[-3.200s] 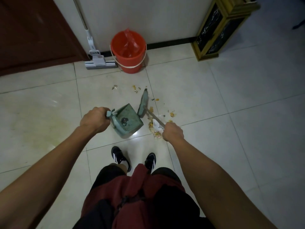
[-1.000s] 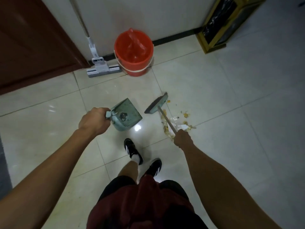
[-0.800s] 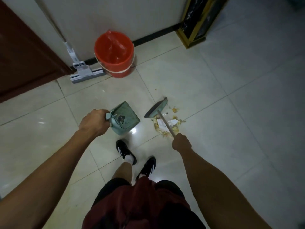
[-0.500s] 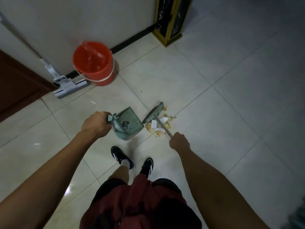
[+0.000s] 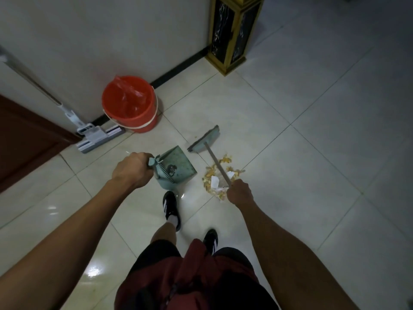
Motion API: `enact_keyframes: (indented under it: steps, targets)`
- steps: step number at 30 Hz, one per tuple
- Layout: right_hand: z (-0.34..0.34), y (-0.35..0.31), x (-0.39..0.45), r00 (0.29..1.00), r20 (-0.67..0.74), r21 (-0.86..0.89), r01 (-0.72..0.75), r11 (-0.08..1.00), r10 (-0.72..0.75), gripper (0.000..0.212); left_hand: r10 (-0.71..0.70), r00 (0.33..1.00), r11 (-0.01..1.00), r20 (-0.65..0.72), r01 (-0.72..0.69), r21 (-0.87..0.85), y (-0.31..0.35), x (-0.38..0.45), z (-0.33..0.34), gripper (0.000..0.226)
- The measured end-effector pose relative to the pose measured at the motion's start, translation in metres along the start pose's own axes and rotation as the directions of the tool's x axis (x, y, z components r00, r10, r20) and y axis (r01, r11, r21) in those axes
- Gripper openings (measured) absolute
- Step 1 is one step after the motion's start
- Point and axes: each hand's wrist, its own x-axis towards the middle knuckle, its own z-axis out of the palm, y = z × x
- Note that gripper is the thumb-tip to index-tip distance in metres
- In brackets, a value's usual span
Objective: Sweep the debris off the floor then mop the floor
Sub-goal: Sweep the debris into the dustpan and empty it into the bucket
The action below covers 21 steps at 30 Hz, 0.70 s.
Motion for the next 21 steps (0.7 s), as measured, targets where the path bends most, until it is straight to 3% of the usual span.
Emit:
enact_keyframes:
  steps: [12, 21]
  targets:
    - [0.016, -0.192, 0.094, 0.989, 0.135, 0.112, -0.072, 0.991, 0.057, 0.022, -0.030, 0.998, 0.999, 0.049, 0.031, -0.024, -0.094, 0.112, -0.063, 0.015]
    - [0.024, -0.179, 0.077, 0.983, 0.160, -0.022, -0.088, 0.996, 0.090, 0.031, 0.015, 0.995, 1.000, 0.094, -0.013, -0.022, -0.099, 0.128, -0.055, 0.019]
